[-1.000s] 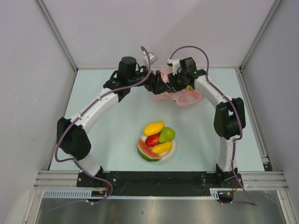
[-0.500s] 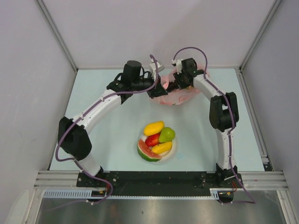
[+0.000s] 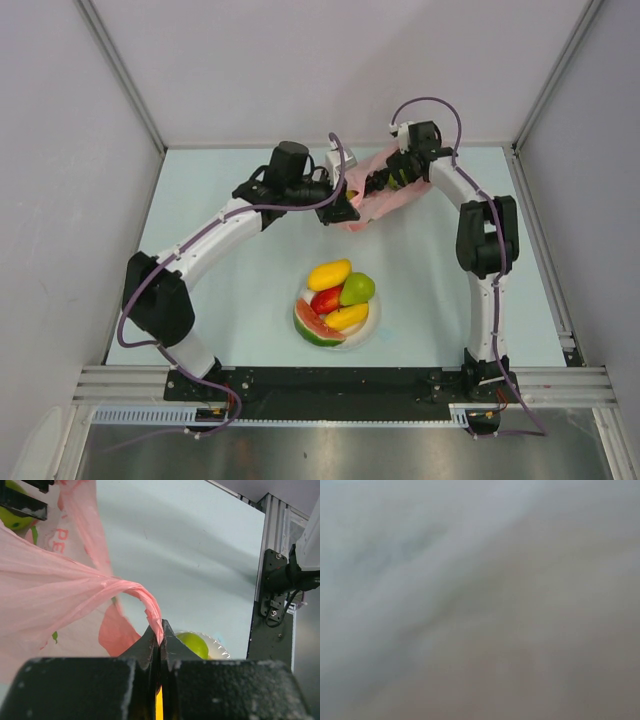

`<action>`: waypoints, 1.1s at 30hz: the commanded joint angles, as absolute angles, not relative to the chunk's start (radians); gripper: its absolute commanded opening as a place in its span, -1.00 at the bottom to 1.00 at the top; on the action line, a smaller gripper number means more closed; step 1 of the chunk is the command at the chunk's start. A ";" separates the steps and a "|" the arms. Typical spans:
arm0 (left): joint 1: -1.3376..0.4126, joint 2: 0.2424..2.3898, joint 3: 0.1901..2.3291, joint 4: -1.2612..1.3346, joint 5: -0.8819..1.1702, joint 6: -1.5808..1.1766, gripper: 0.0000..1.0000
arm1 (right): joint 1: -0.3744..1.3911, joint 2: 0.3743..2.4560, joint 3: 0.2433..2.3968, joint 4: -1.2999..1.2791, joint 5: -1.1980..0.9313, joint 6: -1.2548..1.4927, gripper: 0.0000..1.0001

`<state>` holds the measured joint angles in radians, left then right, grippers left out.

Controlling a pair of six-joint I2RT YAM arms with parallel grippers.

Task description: Take the fake fruits out of the plastic bag

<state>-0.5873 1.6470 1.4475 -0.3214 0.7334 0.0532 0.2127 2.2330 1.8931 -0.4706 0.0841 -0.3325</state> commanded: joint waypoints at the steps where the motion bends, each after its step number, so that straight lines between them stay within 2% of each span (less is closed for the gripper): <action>1: -0.595 1.603 1.462 -0.339 0.759 0.087 -0.99 | 0.218 2.247 1.968 -0.384 0.101 -0.351 0.99; 10: -0.600 1.617 1.471 -0.357 0.752 0.101 -1.00 | 0.196 2.420 2.126 -0.399 0.055 -0.353 0.99; 14: -0.604 1.620 1.477 -0.377 0.736 0.121 -0.99 | 0.186 2.445 2.132 -0.394 0.072 -0.370 0.90; 17: -0.609 1.617 1.470 -0.380 0.726 0.130 -0.99 | 0.167 2.421 2.129 -0.408 0.011 -0.365 0.43; 18: -0.609 1.615 1.467 -0.377 0.726 0.130 -0.99 | 0.163 2.412 2.129 -0.419 -0.061 -0.361 0.05; 21: -0.609 1.618 1.470 -0.376 0.719 0.132 -0.99 | 0.163 2.349 2.123 -0.449 -0.135 -0.350 -0.48; 24: -0.611 1.634 1.479 -0.368 0.712 0.140 -0.99 | 0.158 2.233 2.070 -0.439 -0.278 -0.318 -0.58; 27: -0.611 1.644 1.476 -0.350 0.710 0.135 -0.99 | 0.161 2.076 1.909 -0.379 -0.404 -0.307 -0.66; 33: -0.611 1.643 1.467 -0.310 0.719 0.115 -0.99 | 0.178 1.882 1.721 -0.423 -0.500 -0.315 -0.83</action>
<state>-0.6041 1.6497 1.4475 -0.3634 0.7094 0.1135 0.1658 2.0373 1.7798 -0.4362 -0.3706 -0.3271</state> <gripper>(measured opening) 0.009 0.705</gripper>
